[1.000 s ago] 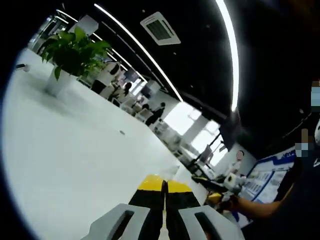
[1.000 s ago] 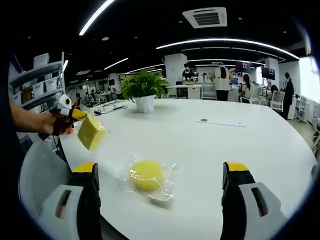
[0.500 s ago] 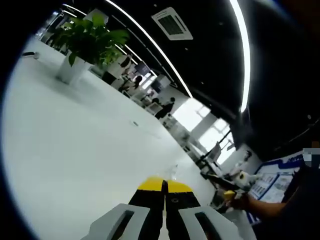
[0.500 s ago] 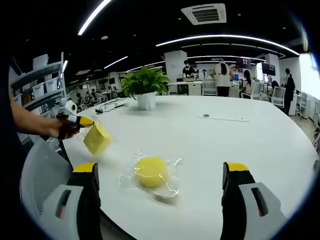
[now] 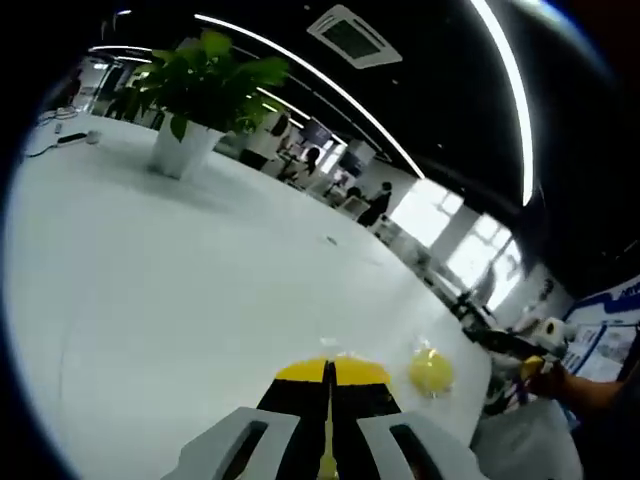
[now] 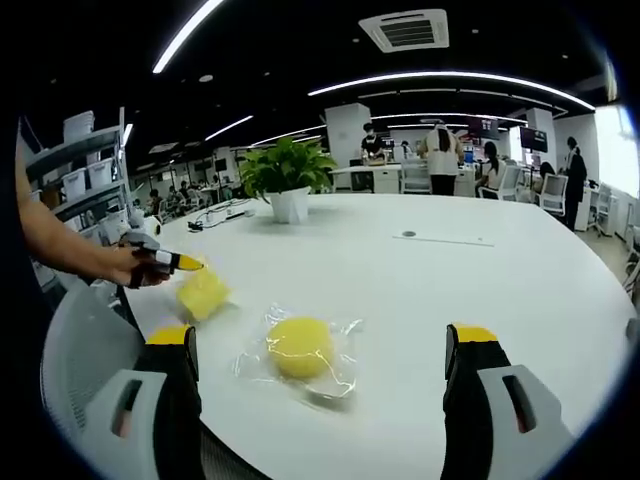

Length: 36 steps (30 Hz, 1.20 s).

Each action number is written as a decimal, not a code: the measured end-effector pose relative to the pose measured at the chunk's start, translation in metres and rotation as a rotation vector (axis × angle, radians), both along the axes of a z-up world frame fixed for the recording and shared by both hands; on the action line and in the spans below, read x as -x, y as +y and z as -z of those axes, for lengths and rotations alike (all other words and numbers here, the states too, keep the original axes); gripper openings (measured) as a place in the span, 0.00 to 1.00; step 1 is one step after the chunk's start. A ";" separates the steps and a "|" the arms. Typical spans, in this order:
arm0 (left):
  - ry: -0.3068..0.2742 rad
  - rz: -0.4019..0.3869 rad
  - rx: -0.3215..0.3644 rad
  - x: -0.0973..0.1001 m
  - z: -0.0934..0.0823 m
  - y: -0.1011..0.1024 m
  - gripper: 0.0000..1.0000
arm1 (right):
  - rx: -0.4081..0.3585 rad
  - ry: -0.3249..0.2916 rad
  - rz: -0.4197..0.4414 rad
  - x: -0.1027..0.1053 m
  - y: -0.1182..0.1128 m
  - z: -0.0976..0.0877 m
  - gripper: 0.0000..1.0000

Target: Compare the silicone blocks by pressing each to a similar depth, holding the contact briefly, and releasing to observe deformation and rebound differences across the visible hardness samples.

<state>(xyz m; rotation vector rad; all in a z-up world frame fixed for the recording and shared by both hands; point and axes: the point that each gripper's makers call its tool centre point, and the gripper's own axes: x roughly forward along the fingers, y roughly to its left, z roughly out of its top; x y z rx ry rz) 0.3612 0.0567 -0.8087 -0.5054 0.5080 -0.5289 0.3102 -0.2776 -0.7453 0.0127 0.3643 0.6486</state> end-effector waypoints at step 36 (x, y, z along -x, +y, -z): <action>0.103 -0.029 -0.040 0.007 0.033 -0.004 0.00 | -0.026 0.028 0.013 0.003 0.000 0.005 0.96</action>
